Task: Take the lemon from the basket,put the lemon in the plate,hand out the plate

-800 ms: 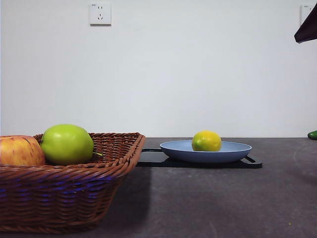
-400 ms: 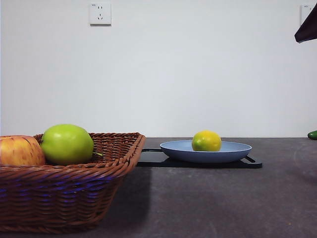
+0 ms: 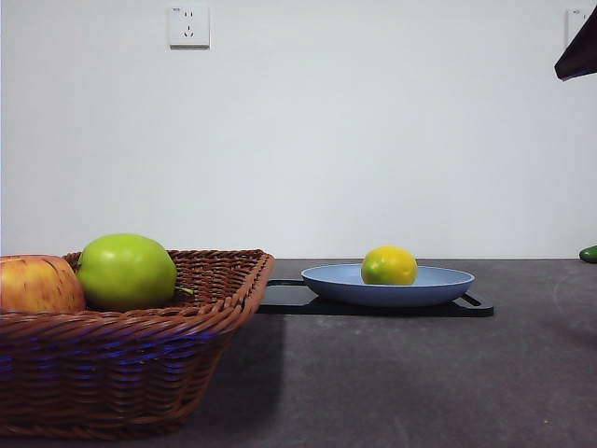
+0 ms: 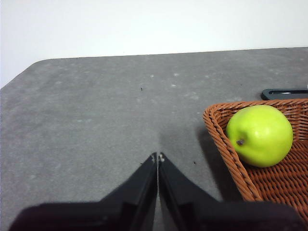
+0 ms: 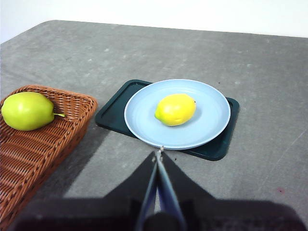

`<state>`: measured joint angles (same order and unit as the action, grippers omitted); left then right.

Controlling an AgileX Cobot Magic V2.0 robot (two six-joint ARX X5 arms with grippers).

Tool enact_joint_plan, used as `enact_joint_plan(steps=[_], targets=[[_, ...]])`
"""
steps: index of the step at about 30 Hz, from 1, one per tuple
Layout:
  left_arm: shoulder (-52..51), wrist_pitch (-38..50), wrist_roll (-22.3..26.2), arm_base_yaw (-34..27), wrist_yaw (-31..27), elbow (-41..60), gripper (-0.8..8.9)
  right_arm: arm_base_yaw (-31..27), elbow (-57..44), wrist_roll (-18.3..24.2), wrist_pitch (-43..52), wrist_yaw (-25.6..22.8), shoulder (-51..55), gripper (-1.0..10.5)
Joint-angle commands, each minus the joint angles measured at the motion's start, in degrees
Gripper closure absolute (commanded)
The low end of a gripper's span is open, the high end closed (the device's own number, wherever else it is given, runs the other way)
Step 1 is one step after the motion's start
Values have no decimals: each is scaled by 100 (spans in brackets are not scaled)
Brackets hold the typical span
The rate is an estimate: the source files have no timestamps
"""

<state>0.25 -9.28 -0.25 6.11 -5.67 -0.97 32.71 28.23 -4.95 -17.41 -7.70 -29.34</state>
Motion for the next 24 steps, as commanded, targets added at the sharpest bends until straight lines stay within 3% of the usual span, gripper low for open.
enact_joint_plan(steps=[1, 5, 10, 13, 16, 19, 23, 24], targets=[[-13, 68, -42, -13, -2, 66, 805, 37, 68, -44, 66, -20, -15, 936], [-13, 66, -42, -13, -2, 66, 805, 37, 68, -26, 66, -20, -15, 936], [-13, 68, -42, -13, 0, 66, 805, -160, 59, 610, -44, -7, 415, 936], [-13, 66, -42, -13, -4, 66, 805, -669, -31, 911, -63, 256, 850, 936], [-13, 68, -42, -13, -2, 66, 805, -1508, -284, 914, -57, 774, 1375, 936], [-13, 68, -42, -13, -4, 66, 805, -2138, -640, 935, 0, 931, 1827, 936], [-13, 66, -42, -13, -2, 66, 805, -2603, -1447, 931, 756, 931, 2354, 936], [-13, 66, -42, -13, -4, 66, 805, -2736, -2151, 907, 1338, 929, 2697, 936]])
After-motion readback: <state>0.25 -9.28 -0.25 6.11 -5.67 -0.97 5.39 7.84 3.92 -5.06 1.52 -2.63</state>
